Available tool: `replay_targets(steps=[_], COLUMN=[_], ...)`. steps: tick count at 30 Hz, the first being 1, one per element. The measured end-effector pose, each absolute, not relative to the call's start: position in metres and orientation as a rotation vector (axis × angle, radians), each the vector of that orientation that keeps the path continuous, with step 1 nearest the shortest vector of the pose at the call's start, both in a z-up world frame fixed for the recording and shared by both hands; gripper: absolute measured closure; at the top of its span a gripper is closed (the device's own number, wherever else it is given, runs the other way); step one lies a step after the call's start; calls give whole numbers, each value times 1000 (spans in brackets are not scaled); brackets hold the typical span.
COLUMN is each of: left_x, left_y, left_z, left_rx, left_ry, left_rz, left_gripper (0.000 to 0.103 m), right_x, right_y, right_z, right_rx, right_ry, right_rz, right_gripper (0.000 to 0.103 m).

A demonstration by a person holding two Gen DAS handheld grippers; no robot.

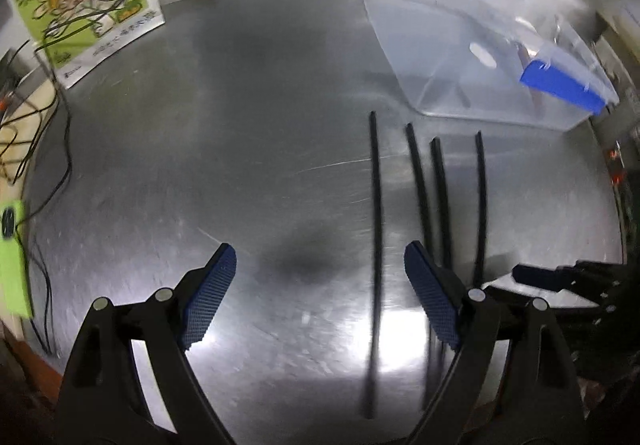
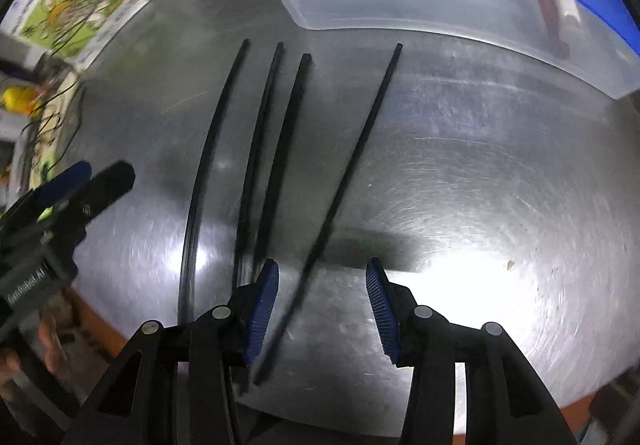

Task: Organize utensils
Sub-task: 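Move the right gripper over the black chopsticks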

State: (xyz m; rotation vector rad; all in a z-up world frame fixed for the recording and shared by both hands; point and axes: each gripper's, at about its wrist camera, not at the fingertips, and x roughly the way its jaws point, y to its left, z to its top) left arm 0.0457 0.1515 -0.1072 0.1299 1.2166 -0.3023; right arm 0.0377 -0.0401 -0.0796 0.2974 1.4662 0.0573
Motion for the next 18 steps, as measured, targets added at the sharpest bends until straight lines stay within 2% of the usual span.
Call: replay_targets(steps=[18], left_x=[68], left_y=[153], left_z=[-122], left_rx=[135], left_ry=[1287], left_rz=[-412], left_gripper=[21], right_x=[49], right_y=[-3], right_z=[-106], right_rx=[188], right_ry=[1495], right_rz=[-120], right_gripper=[56])
